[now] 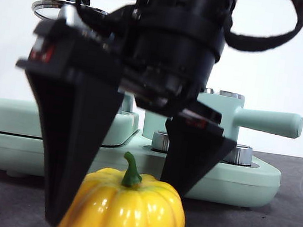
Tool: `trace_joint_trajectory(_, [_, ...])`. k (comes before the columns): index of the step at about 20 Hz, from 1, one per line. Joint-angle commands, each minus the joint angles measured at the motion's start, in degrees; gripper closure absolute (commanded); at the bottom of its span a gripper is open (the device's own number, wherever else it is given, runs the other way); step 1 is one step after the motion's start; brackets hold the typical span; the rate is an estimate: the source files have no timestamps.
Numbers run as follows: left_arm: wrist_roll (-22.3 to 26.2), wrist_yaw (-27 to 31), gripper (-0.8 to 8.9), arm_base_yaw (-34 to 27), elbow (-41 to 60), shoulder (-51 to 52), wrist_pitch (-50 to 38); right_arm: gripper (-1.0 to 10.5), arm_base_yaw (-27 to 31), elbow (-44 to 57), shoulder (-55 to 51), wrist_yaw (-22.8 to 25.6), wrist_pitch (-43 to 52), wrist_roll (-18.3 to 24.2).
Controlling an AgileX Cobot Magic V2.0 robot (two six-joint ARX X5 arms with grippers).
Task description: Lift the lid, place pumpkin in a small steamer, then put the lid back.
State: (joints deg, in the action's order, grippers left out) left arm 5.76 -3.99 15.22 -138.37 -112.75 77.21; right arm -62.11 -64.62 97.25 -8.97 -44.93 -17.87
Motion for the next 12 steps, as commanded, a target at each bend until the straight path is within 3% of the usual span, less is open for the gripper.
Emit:
trace_joint_trajectory(1, [-0.6, -0.1, 8.04, 0.2, -2.2, 0.3, -0.9, 3.8, -0.9, -1.0, 2.3, 0.1, 0.4, 0.2])
trace_joint_trajectory(5, [-0.7, -0.7, 8.04, 0.1, -2.2, 0.3, -0.9, 5.3, -0.9, -1.0, 2.4, -0.4, 0.3, 0.3])
trace_joint_trajectory(12, [-0.7, -1.0, 8.04, -0.2, -2.1, 0.3, -0.5, 5.5, -0.3, -2.5, 2.4, -0.3, -1.7, 0.3])
